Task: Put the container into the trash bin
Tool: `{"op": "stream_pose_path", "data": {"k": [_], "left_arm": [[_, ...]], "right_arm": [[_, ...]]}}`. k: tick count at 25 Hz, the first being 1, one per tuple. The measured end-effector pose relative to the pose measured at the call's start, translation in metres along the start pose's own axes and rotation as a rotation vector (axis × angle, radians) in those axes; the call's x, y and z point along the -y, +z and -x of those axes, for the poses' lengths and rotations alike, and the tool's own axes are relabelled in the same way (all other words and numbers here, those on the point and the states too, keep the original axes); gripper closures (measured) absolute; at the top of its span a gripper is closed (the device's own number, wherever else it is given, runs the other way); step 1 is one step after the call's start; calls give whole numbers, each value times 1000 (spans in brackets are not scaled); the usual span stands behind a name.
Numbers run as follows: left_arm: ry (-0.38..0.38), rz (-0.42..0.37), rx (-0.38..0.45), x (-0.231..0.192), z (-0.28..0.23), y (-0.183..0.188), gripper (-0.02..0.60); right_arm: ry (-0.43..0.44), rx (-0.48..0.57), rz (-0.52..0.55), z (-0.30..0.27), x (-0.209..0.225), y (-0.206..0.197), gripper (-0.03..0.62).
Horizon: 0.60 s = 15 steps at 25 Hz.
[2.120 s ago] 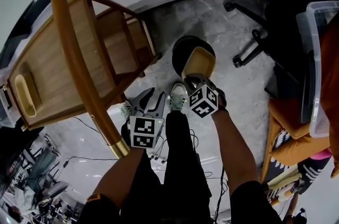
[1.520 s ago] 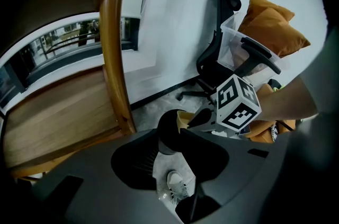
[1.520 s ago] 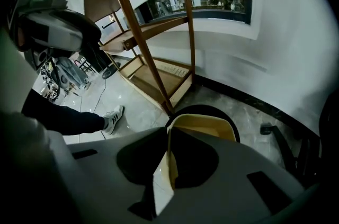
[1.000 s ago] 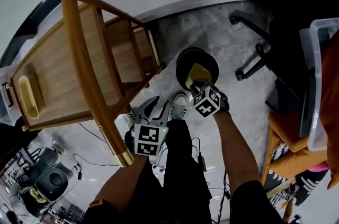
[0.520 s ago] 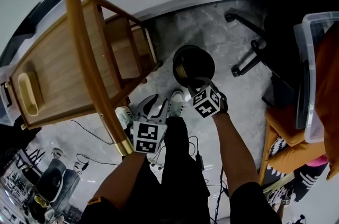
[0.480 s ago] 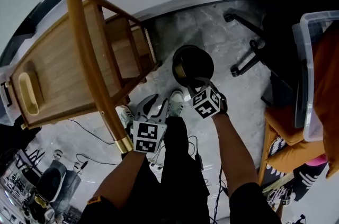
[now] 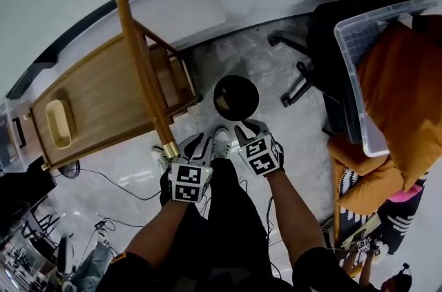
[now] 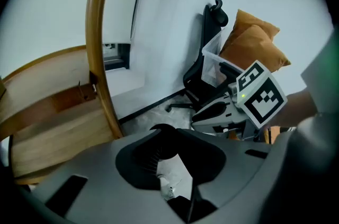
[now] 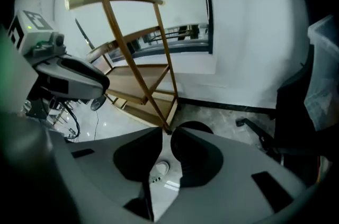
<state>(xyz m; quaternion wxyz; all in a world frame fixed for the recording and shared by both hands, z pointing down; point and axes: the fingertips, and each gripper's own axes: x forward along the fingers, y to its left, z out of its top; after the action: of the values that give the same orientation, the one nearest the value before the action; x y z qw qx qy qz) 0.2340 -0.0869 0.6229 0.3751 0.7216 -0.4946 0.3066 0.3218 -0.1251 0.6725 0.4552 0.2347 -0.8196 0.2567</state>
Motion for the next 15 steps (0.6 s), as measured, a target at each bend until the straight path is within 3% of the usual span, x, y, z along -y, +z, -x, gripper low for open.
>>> {"op": "stream_pose_path", "data": {"k": [6,10,15], "left_arm": [[-14,-10,81,24,44,42,551],[-11,-6,146,35,74,67,569],[-44,-56,169,56,108,72,574]], "right_arm": [[-75,131,-100,77,-13,40,513],[-121,186,-108,121,-23,52,525],[-162,252,-110,166,-40,62,533]]}}
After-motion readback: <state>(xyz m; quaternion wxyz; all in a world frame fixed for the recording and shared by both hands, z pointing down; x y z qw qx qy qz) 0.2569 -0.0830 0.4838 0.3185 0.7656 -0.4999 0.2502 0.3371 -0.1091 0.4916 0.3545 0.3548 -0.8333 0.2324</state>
